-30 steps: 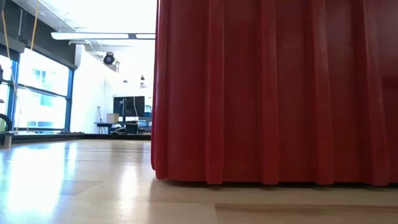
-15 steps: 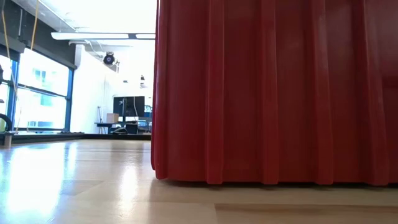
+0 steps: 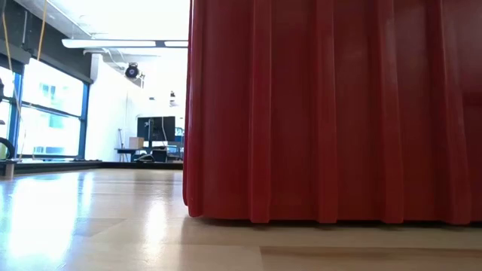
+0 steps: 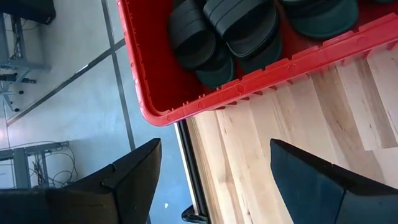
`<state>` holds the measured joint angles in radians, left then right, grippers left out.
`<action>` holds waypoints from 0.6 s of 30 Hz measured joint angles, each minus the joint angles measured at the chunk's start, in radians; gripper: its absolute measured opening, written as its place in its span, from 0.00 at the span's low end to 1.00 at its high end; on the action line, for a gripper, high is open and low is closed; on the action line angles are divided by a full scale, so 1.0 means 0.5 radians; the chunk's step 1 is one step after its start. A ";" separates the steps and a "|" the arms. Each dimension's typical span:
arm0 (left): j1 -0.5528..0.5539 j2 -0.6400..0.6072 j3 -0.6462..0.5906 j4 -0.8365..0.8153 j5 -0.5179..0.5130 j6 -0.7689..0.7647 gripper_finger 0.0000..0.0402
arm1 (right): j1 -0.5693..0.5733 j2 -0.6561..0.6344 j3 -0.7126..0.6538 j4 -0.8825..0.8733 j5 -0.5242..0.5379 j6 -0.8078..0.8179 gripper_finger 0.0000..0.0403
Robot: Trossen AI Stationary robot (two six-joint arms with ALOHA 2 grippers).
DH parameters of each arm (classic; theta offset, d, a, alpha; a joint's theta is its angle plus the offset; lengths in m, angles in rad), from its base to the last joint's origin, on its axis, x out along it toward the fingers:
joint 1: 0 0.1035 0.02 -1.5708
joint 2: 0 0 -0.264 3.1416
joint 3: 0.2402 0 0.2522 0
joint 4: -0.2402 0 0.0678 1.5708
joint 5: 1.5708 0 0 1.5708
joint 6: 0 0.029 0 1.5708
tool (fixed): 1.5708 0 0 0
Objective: Pick and place slides into bin
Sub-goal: Put the black slide into the red container
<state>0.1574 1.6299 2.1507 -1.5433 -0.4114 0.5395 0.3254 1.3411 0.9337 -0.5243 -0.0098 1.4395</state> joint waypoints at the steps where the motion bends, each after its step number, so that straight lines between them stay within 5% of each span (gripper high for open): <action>1: 0.000 0.000 0.000 0.000 0.001 -0.003 0.70 | 0.000 0.000 0.000 0.000 -0.007 0.000 0.00; 10: 0.000 0.000 0.000 0.000 0.000 -0.027 0.70 | -0.007 0.000 0.000 -0.002 0.002 0.037 0.04; 18: 0.000 0.000 0.000 0.000 0.001 -0.044 0.70 | -0.008 0.001 0.000 0.025 0.012 -0.047 0.26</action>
<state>0.1574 1.6299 2.1507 -1.5433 -0.4110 0.5173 0.3214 1.3415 0.9337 -0.5119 -0.0038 1.4160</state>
